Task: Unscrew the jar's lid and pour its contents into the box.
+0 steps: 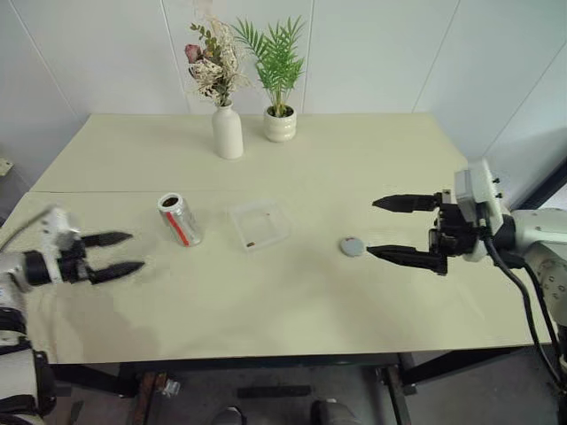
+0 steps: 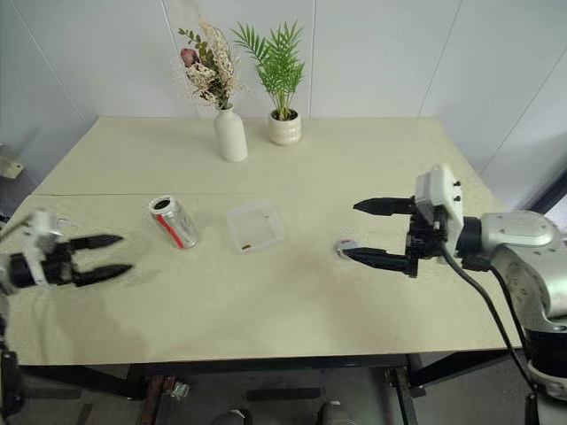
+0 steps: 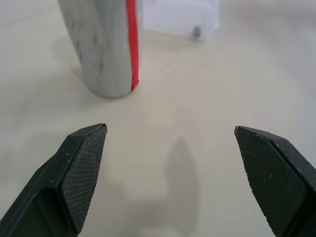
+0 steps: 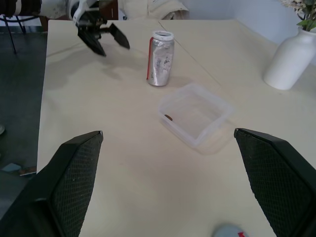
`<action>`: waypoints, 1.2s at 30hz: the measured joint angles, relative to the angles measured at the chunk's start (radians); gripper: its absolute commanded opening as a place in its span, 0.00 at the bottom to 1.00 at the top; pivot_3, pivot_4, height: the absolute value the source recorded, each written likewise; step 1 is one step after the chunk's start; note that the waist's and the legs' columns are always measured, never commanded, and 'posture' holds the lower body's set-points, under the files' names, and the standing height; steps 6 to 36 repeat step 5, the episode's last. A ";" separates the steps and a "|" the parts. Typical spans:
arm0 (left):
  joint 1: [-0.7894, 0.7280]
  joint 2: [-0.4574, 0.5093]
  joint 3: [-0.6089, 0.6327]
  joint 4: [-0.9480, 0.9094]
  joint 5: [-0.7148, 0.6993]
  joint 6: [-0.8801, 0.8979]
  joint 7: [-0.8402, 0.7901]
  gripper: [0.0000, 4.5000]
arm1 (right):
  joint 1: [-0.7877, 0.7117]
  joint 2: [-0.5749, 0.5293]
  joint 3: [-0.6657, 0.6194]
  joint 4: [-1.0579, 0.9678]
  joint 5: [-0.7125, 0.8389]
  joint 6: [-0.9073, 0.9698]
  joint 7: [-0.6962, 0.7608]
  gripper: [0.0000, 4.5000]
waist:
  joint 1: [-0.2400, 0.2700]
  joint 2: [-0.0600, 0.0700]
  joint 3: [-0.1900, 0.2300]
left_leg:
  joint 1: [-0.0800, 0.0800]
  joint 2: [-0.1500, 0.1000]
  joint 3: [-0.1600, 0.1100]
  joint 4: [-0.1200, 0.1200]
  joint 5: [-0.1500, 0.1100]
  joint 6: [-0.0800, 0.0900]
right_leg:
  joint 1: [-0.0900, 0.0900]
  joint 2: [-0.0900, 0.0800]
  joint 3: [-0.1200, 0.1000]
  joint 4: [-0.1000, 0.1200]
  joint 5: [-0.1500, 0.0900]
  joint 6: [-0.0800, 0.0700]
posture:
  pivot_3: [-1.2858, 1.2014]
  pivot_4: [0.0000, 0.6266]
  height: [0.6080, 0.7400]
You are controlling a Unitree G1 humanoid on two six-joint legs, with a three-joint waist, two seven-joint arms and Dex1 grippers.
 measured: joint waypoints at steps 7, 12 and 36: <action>-0.134 0.001 0.044 0.027 -0.047 -0.050 -0.001 0.98 | -0.001 -0.010 -0.015 0.039 -0.002 -0.031 0.039 1.00 | 0.001 0.000 0.000 | 0.000 0.000 0.001 0.001 0.000 0.000 | 0.001 0.000 0.000 -0.001 0.001 0.001 | 0.52 0.24 1.00; -0.134 0.001 0.044 0.027 -0.047 -0.050 -0.001 0.98 | -0.001 -0.010 -0.015 0.039 -0.002 -0.031 0.039 1.00 | 0.001 0.000 0.000 | 0.000 0.000 0.001 0.001 0.000 0.000 | 0.001 0.000 0.000 -0.001 0.001 0.001 | 0.52 0.24 1.00; -0.134 0.001 0.044 0.027 -0.047 -0.050 -0.001 0.98 | -0.001 -0.010 -0.015 0.039 -0.002 -0.031 0.039 1.00 | 0.001 0.000 0.000 | 0.000 0.000 0.001 0.001 0.000 0.000 | 0.001 0.000 0.000 -0.001 0.001 0.001 | 0.52 0.24 1.00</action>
